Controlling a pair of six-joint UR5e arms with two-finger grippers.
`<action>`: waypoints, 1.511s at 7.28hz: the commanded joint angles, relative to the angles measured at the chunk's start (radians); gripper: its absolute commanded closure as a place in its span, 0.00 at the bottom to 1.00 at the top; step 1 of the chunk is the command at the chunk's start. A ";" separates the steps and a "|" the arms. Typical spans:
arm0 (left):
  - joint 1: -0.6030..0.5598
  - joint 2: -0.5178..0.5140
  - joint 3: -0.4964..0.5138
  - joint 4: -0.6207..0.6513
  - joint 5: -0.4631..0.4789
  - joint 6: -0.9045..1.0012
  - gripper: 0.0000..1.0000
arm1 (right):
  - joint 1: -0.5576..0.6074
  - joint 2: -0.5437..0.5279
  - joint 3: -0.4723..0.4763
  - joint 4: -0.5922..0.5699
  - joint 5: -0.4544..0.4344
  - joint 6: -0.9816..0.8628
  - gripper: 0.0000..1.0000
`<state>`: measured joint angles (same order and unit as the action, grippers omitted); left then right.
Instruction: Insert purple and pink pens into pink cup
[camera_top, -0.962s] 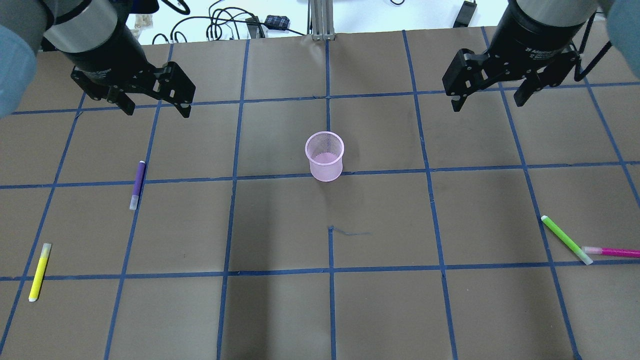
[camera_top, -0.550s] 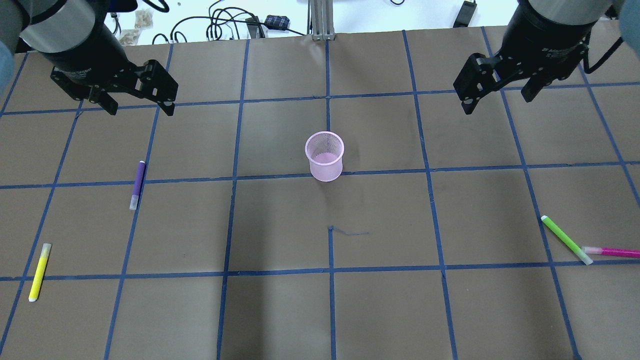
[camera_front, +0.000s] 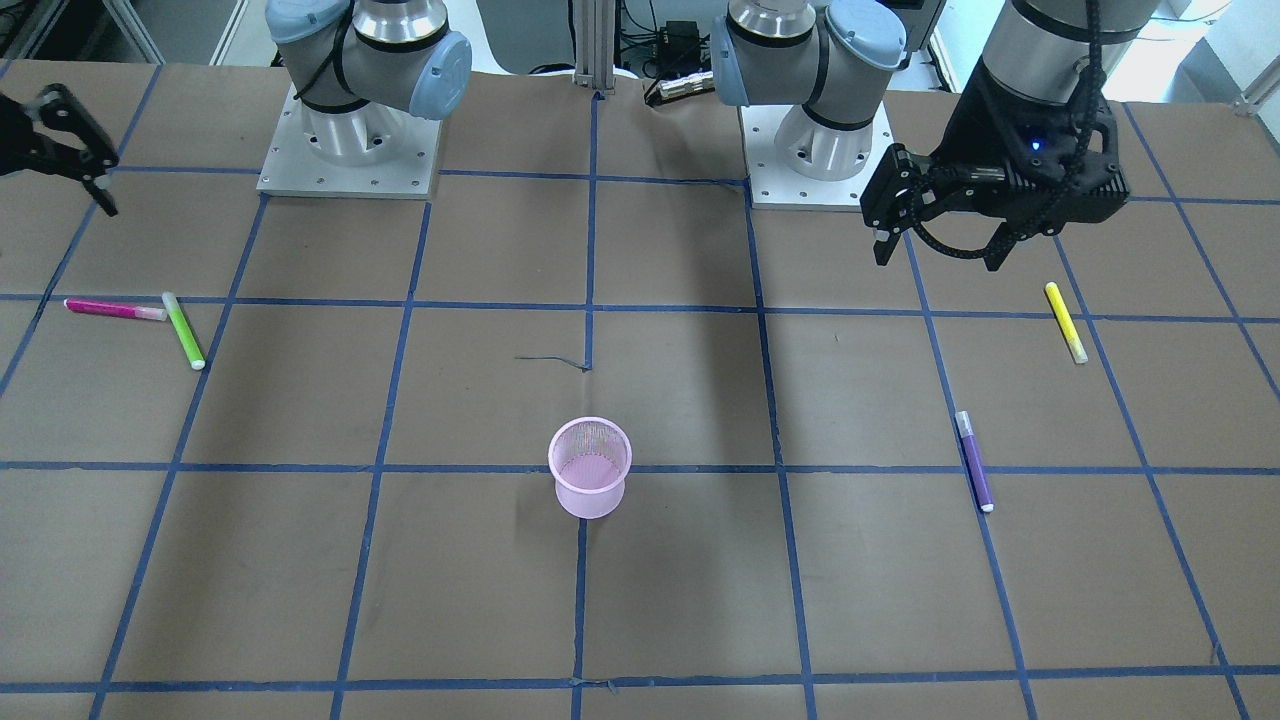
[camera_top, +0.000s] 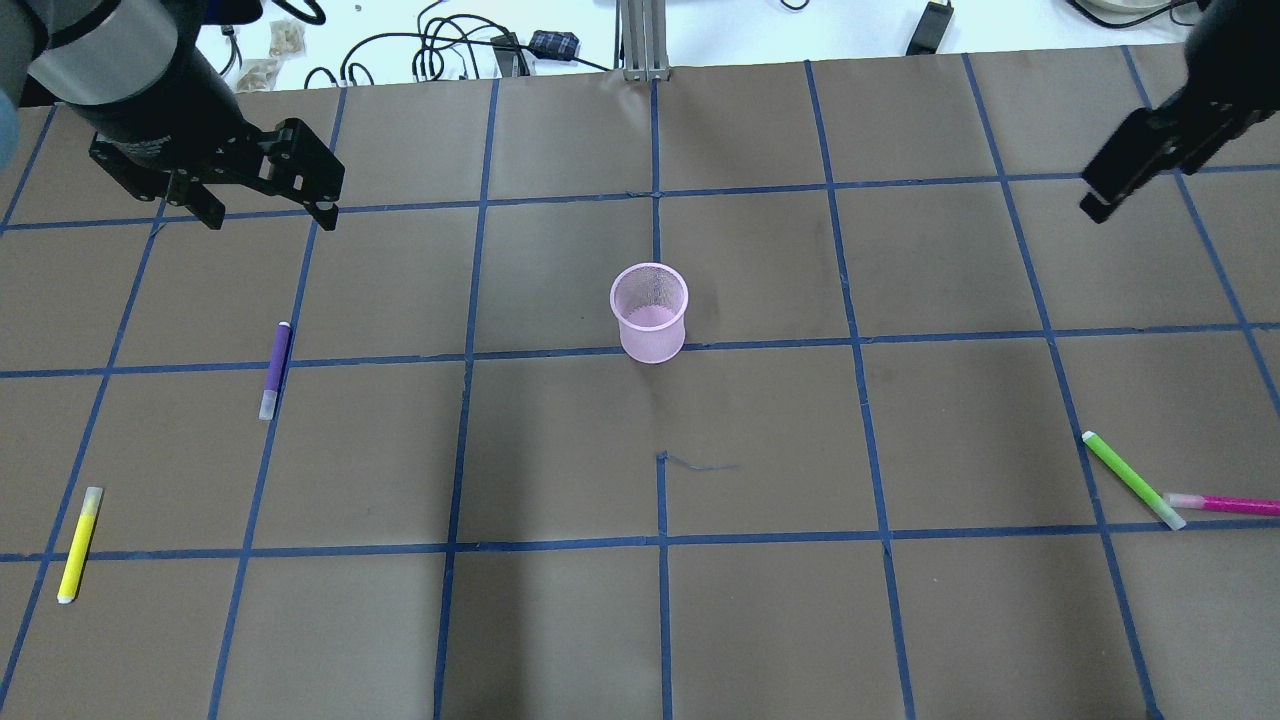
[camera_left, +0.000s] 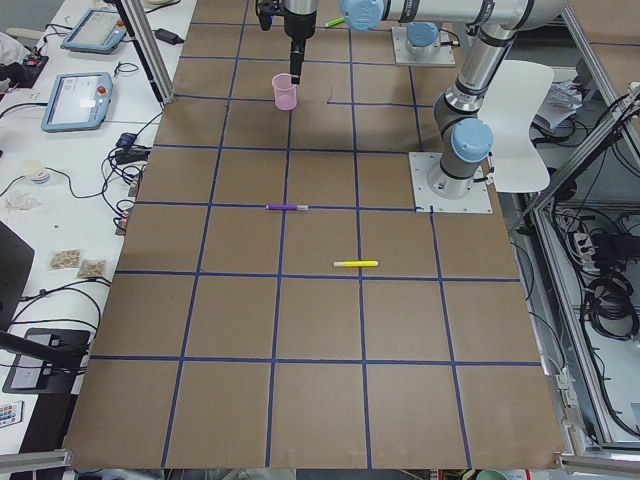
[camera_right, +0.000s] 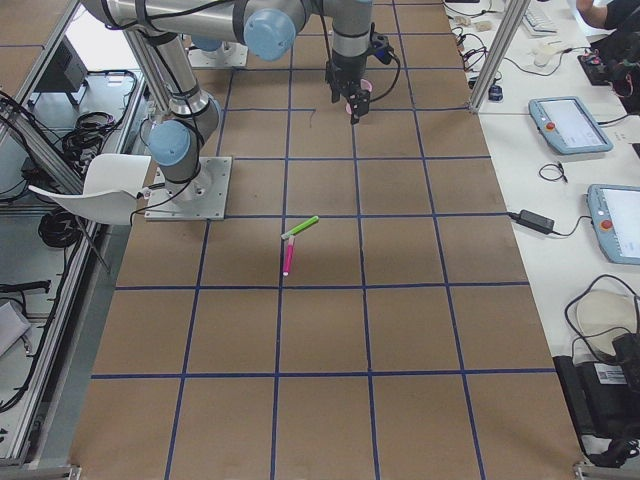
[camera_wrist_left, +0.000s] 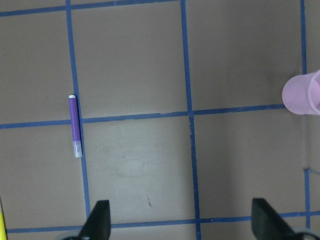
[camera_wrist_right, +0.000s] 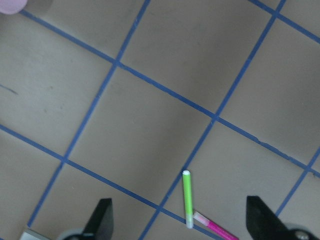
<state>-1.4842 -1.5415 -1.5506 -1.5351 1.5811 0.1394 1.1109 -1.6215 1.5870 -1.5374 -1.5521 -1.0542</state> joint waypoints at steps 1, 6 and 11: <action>-0.001 0.001 0.004 0.006 0.003 -0.004 0.00 | -0.292 0.000 0.146 -0.111 0.058 -0.546 0.09; 0.004 0.006 -0.008 0.006 0.004 0.002 0.00 | -0.673 0.289 0.263 -0.225 0.308 -1.309 0.24; 0.012 0.003 -0.009 0.009 0.003 -0.003 0.00 | -0.732 0.371 0.310 -0.151 0.234 -1.781 0.24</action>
<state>-1.4740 -1.5375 -1.5584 -1.5257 1.5834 0.1371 0.3803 -1.2583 1.8772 -1.6887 -1.3028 -2.7293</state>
